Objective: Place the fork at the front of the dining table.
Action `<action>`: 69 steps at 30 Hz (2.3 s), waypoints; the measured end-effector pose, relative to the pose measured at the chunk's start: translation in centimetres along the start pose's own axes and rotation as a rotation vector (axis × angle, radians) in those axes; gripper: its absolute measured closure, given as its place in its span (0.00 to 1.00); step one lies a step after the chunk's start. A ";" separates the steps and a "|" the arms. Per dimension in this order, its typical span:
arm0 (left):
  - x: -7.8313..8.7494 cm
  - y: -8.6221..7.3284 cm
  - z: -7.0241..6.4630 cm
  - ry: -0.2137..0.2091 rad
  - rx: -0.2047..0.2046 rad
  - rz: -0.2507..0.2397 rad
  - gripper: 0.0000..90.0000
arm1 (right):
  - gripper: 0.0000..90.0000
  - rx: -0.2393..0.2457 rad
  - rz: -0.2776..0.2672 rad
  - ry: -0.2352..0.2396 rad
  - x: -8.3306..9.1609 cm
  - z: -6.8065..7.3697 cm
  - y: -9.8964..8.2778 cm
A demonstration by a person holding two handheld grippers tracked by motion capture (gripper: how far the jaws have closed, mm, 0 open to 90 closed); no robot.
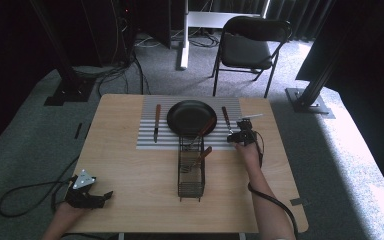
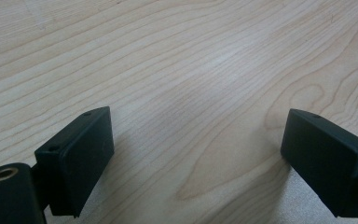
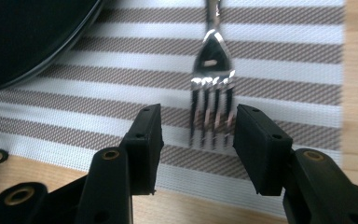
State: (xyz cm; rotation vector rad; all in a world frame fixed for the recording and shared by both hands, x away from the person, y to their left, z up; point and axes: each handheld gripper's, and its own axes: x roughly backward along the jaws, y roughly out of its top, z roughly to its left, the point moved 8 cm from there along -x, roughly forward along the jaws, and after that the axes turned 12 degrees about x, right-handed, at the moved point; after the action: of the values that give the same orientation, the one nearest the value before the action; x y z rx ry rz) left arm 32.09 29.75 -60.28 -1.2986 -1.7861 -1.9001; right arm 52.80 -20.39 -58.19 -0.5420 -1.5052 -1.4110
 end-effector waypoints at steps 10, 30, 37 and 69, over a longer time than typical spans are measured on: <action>0.0 0.0 0.0 0.000 0.000 0.000 0.10 | 0.56 0.039 -0.012 0.034 -0.2 1.6 -0.4; 0.0 0.0 0.0 0.000 0.000 0.000 0.10 | 0.15 0.084 -0.141 -0.056 1.5 0.8 -1.5; 0.0 0.0 0.0 0.000 0.000 0.000 0.10 | 0.14 0.096 -0.185 -0.099 2.2 0.6 -3.2; 0.0 0.0 0.0 0.000 0.000 0.000 0.10 | 0.14 0.110 -0.275 -0.185 6.1 -0.9 -11.5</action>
State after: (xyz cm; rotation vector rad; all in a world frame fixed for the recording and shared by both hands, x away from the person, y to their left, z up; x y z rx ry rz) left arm 32.09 29.75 -60.28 -1.2986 -1.7861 -1.9002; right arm 40.84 -25.65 -58.86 -0.4183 -1.8499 -1.5065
